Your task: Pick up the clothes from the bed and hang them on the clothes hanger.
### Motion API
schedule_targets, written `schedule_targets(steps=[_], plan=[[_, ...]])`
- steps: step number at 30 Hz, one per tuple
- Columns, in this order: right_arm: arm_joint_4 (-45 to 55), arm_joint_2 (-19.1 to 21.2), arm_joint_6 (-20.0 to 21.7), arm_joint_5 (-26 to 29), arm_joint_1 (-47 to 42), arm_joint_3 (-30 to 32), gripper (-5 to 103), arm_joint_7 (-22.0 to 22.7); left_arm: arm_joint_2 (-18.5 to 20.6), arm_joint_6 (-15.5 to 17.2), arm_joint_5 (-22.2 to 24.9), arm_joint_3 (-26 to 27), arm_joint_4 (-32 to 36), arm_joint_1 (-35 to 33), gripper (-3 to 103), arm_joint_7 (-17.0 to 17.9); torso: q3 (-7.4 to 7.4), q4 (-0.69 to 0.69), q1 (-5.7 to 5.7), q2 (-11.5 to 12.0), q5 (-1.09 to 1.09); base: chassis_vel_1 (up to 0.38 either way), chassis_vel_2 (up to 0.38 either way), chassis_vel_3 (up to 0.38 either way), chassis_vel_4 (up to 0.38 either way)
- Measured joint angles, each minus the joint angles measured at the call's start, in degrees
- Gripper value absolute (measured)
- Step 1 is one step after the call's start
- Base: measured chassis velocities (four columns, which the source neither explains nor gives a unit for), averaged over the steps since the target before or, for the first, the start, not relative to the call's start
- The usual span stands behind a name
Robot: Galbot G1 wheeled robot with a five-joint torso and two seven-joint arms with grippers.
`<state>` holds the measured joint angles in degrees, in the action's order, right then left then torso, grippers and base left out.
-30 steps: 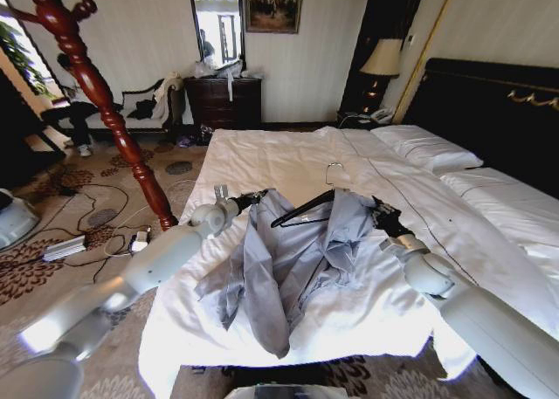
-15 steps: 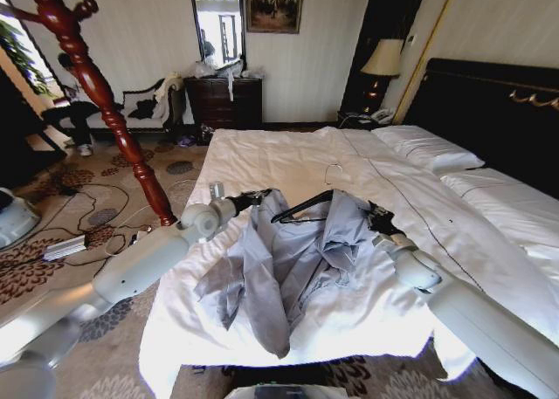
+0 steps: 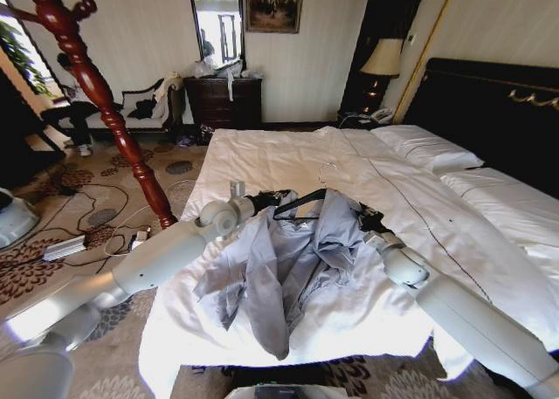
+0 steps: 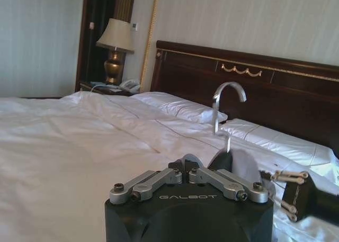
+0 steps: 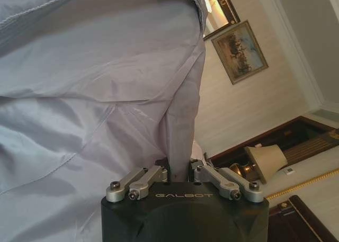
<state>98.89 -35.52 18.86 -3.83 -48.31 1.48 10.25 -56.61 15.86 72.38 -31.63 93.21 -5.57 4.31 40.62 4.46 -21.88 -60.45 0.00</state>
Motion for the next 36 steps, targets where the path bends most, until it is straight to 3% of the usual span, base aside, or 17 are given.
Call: schedule_targets(steps=[6, 16, 30, 36], plan=[[0.21, 0.12, 1.23, 0.8, 0.79, -0.94, 15, -0.16, -2.52, -0.04, -1.54, -2.27, -1.93, 4.25, 0, -0.05, 0.0, 0.0, 0.0, 0.0, 0.01, 0.0, 0.0, 0.0, 0.0], [1.94, 1.89, 0.5, 0.53, 2.06, -0.27, 15, -0.48, -3.23, 0.07, -2.72, -5.43, -3.24, 9.58, 0, -1.36, 0.0, -0.02, -0.01, 0.0, 0.0, 0.0, 0.0, 0.0, 0.0], [3.09, 5.39, 1.37, 1.56, 4.29, 0.98, 15, -1.59, -8.8, -0.18, -1.1, -10.03, -8.04, 20.27, 0, -3.58, -0.01, 0.02, 0.0, 0.0, 0.01, 0.0, 0.0, 0.0, 0.0], [4.82, 6.88, 2.26, 2.32, 4.56, 1.43, 15, -2.09, -10.9, -1.73, -5.46, -11.84, -10.75, 23.58, 0, -6.0, -0.01, -0.01, 0.0, 0.0, 0.0, 0.0, 0.0, 0.0, 0.0]])
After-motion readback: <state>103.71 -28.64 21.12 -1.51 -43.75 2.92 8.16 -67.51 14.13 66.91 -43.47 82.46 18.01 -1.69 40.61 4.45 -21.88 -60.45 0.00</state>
